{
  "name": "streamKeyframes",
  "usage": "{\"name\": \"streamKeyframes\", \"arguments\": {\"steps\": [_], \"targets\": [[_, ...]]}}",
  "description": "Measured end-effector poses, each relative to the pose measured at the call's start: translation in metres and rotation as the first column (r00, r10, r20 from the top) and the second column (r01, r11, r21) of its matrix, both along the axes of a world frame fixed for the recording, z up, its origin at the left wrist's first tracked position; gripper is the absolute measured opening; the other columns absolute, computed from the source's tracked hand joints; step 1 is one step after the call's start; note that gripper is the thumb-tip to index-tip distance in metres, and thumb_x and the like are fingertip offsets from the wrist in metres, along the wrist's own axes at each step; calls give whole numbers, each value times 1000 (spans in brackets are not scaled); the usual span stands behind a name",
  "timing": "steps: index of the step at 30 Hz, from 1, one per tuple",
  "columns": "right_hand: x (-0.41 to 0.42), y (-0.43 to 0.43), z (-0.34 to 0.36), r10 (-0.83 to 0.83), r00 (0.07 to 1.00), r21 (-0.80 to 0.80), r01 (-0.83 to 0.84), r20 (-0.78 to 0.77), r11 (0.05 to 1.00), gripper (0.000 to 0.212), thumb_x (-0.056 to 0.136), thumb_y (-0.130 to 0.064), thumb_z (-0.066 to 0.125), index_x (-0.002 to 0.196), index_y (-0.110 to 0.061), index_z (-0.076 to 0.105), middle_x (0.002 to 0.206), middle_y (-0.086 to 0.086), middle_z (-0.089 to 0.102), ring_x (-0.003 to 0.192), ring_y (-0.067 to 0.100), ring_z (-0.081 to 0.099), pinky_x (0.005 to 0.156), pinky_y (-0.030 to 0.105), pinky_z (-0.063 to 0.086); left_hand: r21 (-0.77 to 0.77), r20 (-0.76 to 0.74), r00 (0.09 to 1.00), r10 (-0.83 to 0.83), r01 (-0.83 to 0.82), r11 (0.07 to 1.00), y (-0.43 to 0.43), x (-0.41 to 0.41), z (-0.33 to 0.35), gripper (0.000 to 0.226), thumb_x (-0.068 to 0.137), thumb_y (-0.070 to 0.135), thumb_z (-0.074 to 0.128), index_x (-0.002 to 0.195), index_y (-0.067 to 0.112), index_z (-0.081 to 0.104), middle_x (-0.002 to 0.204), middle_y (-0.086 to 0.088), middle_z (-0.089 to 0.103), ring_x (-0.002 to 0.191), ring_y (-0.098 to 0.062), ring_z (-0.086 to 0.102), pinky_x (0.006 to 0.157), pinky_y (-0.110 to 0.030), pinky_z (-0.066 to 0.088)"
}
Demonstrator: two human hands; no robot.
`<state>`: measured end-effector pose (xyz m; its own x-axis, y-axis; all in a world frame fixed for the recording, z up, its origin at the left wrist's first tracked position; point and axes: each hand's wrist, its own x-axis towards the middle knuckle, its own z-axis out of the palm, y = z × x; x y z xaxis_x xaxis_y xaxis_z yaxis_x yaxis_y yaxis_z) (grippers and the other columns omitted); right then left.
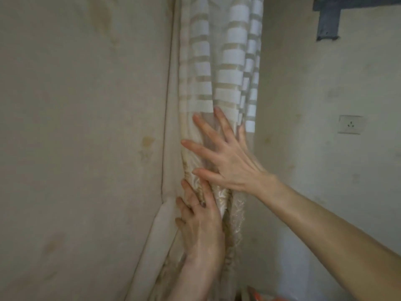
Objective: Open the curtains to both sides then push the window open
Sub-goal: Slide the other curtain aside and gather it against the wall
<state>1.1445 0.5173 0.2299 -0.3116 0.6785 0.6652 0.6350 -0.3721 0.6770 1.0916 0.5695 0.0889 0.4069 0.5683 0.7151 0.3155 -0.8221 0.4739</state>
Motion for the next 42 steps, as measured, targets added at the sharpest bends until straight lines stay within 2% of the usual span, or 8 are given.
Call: {"name": "streamKeyframes", "arguments": {"steps": [5, 13, 22, 25, 29, 35, 39, 42], "targets": [[35, 38, -4, 27, 996, 138, -15, -90, 990, 61, 89, -66, 36, 145, -41, 35, 163, 8, 5, 146, 46, -7, 105, 78, 4, 62, 4, 999, 51, -51, 997, 19, 38, 6, 59, 78, 3, 24, 137, 0, 31, 134, -40, 46, 98, -57, 61, 59, -53, 58], [107, 79, -1, -30, 990, 217, 59, -135, 974, 62, 87, -69, 30, 144, -45, 34, 163, 9, 4, 147, 43, -6, 109, 70, -1, 187, 100, 984, 148, -165, 968, 52, 108, 14, 49, 90, -2, 27, 138, -6, 35, 133, -39, 47, 92, -50, 64, 68, -48, 59], [208, 105, 3, -271, 840, -53, 280, -469, 959, 70, 84, -76, 29, 147, -54, 7, 162, 0, -17, 145, 33, -25, 114, 65, -6, 173, -169, 976, 140, -111, 979, 82, 186, 25, 55, 82, 3, 26, 132, -10, 45, 114, -38, 61, 79, -44, 69, 61, -42, 60], [209, 93, 2, -301, 844, -85, 294, -443, 952, 71, 86, -75, 29, 148, -50, 6, 161, 0, -19, 144, 33, -26, 114, 64, -8, 165, -98, 994, 58, -41, 985, 74, 178, 23, 58, 87, 5, 32, 144, -5, 26, 135, -39, 44, 109, -52, 58, 82, -52, 54], [199, 77, -5, -138, 918, -14, 143, -371, 990, 71, 86, -71, 23, 150, -44, 7, 162, 1, -14, 146, 32, -20, 114, 66, -4, 221, -36, 998, 50, -41, 974, 69, 161, 13, 96, 62, 26, 73, 146, 6, 32, 150, -29, 32, 136, -50, 32, 101, -65, 35], [184, 66, -11, 38, 961, 97, -11, -274, 995, 66, 92, -61, 37, 151, -40, 14, 164, 2, -7, 148, 33, -12, 110, 67, 11, -38, 18, 997, -72, 73, 997, 45, 148, 18, 127, 64, 76, 57, 147, 23, -22, 157, -13, -25, 145, -39, -14, 117, -55, 8], [172, 68, -9, 85, 964, 103, -60, -251, 993, 71, 90, -63, 43, 151, -42, 14, 163, 2, -10, 147, 34, -16, 109, 73, 9, -75, -43, 999, -33, 30, 997, 38, 155, 16, 126, 71, 62, 66, 145, 21, -27, 154, -17, -33, 144, -42, -15, 115, -58, 14], [176, 75, -7, 73, 974, 129, -45, -216, 991, 73, 88, -63, 47, 151, -40, 18, 164, 5, -5, 148, 37, -12, 109, 74, 7, -12, -19, 1000, 7, -7, 1000, 47, 170, 10, 116, 75, 18, 73, 144, 22, -20, 158, -23, -14, 144, -48, 6, 107, -60, 33]]}}
